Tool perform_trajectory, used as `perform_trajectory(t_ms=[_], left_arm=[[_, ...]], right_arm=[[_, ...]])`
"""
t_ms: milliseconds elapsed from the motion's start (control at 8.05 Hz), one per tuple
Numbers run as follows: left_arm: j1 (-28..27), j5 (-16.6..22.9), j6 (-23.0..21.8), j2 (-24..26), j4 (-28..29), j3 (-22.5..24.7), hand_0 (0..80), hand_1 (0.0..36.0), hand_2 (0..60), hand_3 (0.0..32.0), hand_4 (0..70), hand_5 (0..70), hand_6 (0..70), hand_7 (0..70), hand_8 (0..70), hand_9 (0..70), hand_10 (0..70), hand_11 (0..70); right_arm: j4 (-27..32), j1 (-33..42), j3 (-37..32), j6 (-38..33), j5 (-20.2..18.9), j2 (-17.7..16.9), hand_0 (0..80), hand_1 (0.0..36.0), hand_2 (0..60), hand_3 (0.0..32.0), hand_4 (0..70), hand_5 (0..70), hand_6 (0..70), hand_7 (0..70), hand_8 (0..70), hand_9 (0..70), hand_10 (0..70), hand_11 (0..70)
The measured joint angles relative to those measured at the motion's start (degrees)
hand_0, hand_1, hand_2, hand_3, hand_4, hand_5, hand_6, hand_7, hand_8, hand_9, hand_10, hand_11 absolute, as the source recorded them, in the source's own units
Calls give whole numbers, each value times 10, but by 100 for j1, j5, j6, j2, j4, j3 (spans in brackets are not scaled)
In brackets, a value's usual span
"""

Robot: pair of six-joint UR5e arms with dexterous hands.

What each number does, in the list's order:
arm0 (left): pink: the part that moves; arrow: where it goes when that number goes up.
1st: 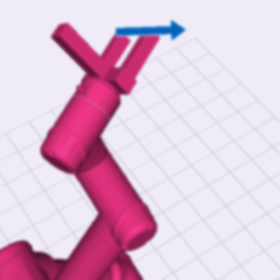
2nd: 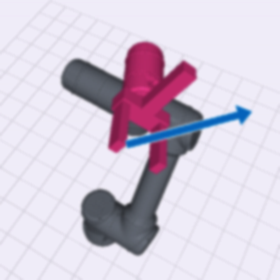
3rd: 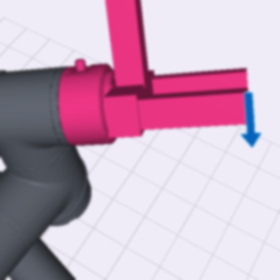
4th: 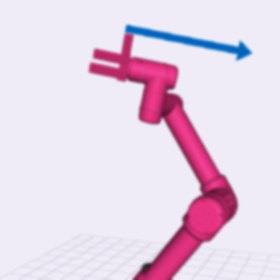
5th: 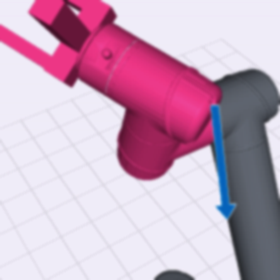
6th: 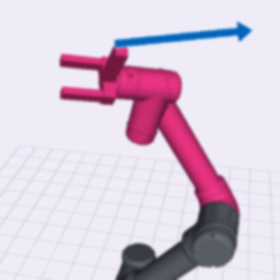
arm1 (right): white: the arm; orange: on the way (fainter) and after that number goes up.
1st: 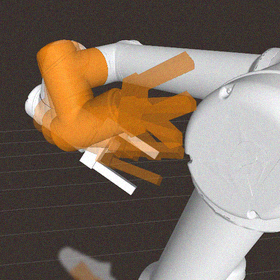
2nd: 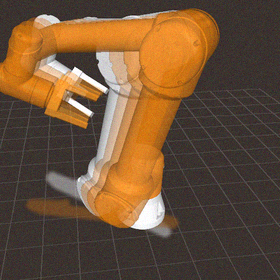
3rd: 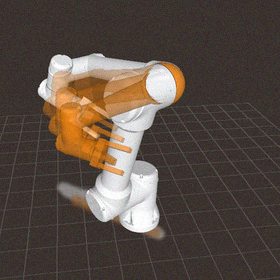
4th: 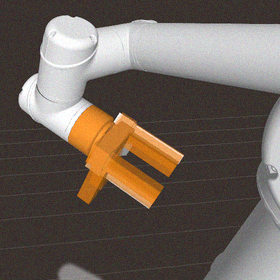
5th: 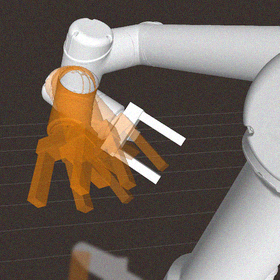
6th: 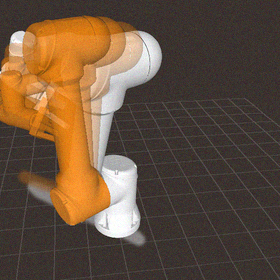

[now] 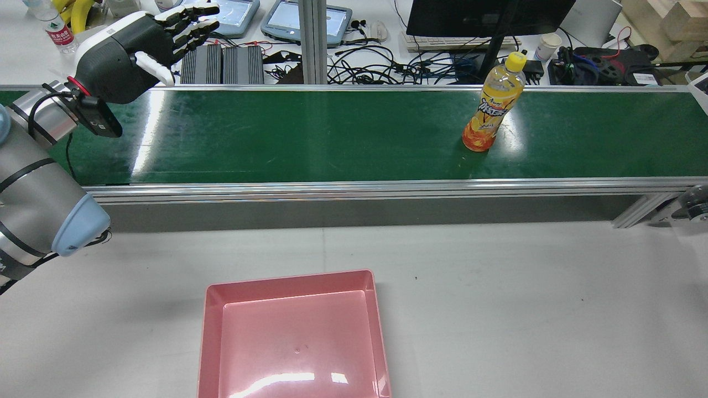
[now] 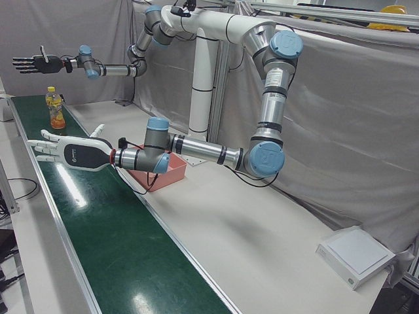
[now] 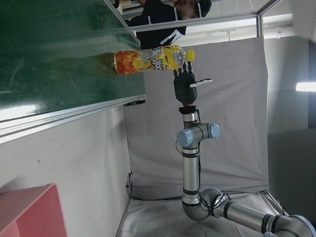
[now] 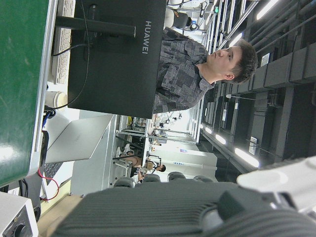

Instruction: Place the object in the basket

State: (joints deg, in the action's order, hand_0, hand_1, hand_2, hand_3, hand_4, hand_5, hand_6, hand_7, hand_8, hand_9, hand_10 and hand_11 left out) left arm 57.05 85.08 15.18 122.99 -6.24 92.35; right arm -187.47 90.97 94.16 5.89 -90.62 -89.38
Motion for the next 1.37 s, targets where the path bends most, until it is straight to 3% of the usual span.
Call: perform_trajectory(t_ms=[497,994,1367], left_arm=[[-3,-5,-1,-13,0,-8,585,16,0,0,135,188,11,9,71,94,12,30],[-9,0,2,-15,-31,-12,628,38,0,8,155,92,17,21,60,81,13,34],[-9,-7,-1,-25,-76,-15,626,40,0,10,142,114,10,19,61,81,22,48]], right_arm=[[0,1,-2,0,0,0,0,0,0,0,0,0,0,0,0,0,0,0],[0,0,-3,0,0,0,0,0,0,0,0,0,0,0,0,0,0,0],[0,0,-3,0,0,0,0,0,0,0,0,0,0,0,0,0,0,0]])
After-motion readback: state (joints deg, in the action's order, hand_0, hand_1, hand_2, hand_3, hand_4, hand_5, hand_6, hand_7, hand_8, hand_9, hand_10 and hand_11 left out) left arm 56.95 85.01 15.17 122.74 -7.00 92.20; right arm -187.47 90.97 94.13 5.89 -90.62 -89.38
